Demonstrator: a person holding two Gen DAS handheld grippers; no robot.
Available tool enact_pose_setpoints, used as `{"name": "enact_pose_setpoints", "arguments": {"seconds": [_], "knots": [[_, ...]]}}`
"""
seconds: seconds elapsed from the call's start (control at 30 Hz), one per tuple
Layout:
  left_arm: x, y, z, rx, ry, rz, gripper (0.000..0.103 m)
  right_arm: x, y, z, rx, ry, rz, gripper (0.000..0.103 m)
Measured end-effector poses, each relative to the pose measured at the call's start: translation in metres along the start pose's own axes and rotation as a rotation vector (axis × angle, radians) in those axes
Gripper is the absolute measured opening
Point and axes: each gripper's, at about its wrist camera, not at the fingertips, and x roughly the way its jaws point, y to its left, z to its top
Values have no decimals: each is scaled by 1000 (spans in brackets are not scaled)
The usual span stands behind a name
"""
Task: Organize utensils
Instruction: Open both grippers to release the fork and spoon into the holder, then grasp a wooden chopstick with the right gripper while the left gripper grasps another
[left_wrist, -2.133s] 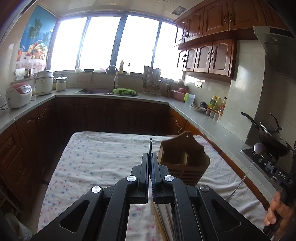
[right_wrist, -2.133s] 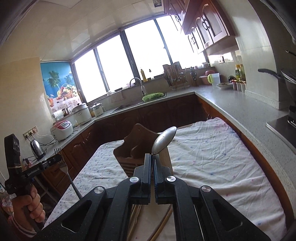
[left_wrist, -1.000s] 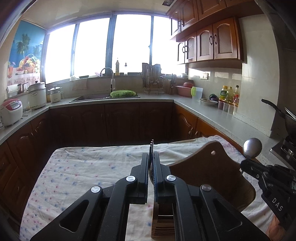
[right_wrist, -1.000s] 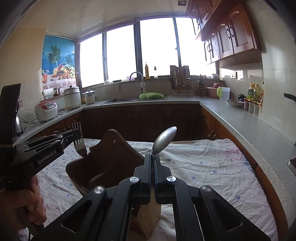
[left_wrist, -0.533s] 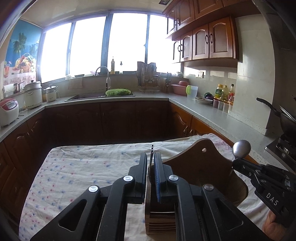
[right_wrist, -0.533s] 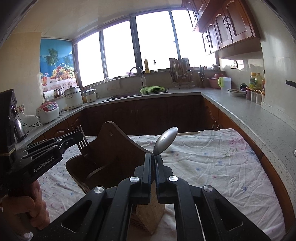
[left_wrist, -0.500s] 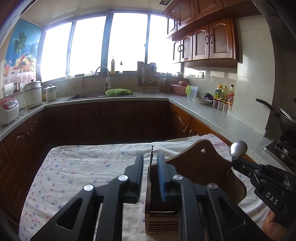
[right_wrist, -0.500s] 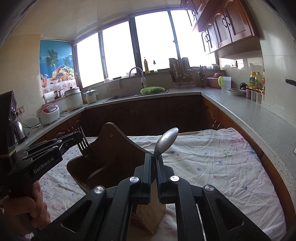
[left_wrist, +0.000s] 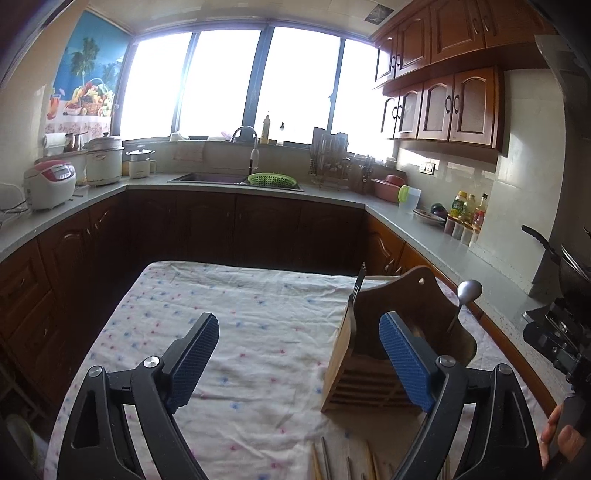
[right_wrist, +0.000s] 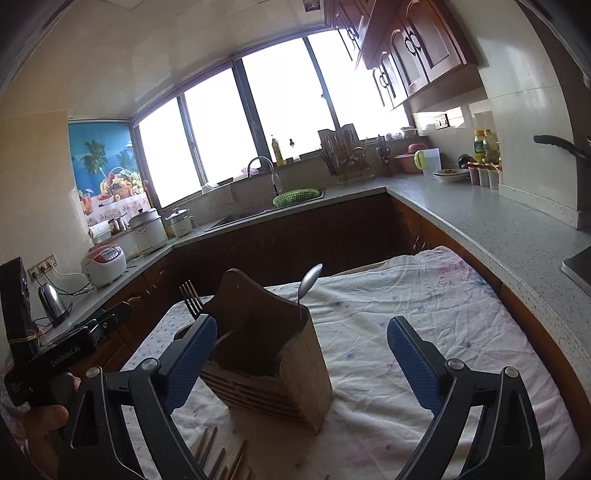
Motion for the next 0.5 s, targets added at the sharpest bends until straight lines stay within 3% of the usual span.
{"name": "enact_pose_setpoints", "arguments": {"seconds": [0.5], "knots": [[-72, 36, -63, -133, 210, -14, 94, -71, -14, -79, 173, 151, -10, 98]]}}
